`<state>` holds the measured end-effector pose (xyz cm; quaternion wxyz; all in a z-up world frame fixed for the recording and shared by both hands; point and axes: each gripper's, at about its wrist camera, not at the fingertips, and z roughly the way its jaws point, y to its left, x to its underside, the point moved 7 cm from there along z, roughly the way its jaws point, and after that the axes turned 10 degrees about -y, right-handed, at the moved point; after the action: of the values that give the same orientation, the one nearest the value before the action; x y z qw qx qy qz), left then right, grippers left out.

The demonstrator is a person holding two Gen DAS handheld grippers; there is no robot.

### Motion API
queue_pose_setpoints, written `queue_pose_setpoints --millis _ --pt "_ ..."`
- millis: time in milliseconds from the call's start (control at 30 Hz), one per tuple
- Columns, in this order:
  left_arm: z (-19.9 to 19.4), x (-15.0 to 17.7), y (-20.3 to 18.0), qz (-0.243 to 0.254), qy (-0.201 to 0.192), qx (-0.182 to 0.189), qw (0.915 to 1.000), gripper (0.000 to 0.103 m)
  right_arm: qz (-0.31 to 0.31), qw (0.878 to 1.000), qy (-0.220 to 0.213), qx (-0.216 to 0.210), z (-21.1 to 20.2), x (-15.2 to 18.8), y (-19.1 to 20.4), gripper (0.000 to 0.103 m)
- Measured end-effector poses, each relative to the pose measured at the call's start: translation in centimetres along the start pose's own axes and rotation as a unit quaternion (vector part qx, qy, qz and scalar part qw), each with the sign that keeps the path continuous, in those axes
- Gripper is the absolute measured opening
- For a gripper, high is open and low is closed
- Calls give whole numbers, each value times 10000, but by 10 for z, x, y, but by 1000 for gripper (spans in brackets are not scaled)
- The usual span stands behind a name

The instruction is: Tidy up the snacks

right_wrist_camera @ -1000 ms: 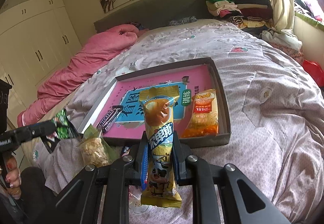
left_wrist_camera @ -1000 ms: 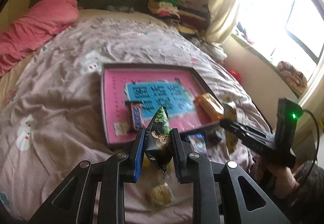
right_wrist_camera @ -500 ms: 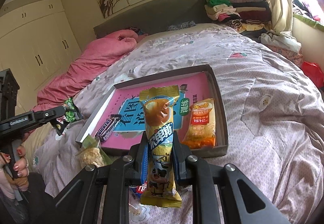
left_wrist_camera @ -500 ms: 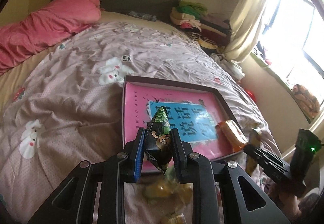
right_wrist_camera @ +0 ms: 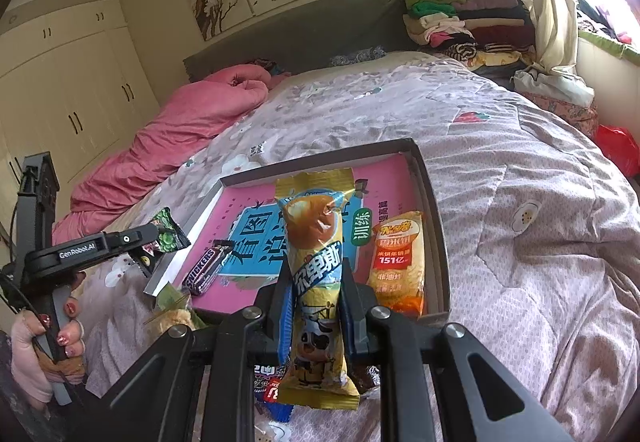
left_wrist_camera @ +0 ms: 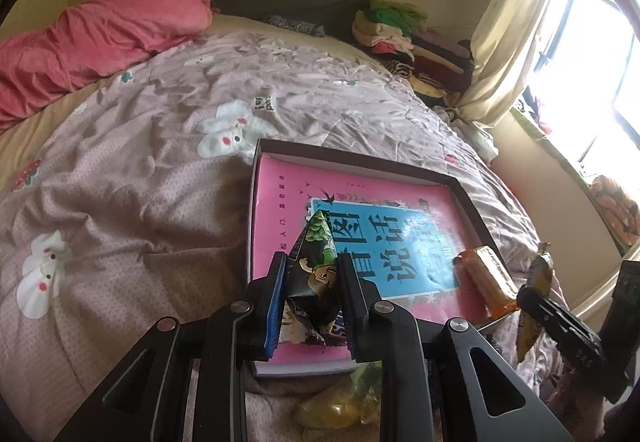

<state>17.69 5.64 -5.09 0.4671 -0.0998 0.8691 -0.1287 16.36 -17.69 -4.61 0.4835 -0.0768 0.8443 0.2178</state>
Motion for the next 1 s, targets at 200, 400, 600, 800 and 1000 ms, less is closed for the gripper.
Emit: queue_pose_setpoints --millis 200,400,600,800,1000 --pt "8 5 3 21 23 -20 10000 25 -6 10000 -26 54 1 -2 -1 20" --pt "14 8 7 -6 49 -35 10000 25 -66 9999 -42 73 5 -6 3 20" --pt "22 15 11 -23 155 -69 9999 25 -165 9998 -47 84 11 -7 7 20" --pt "26 18 9 -61 207 -33 9998 25 -204 9997 -75 96 18 -9 8 20" --pt "29 21 5 -76 272 54 9996 25 -163 9998 -69 129 24 -12 4 20"
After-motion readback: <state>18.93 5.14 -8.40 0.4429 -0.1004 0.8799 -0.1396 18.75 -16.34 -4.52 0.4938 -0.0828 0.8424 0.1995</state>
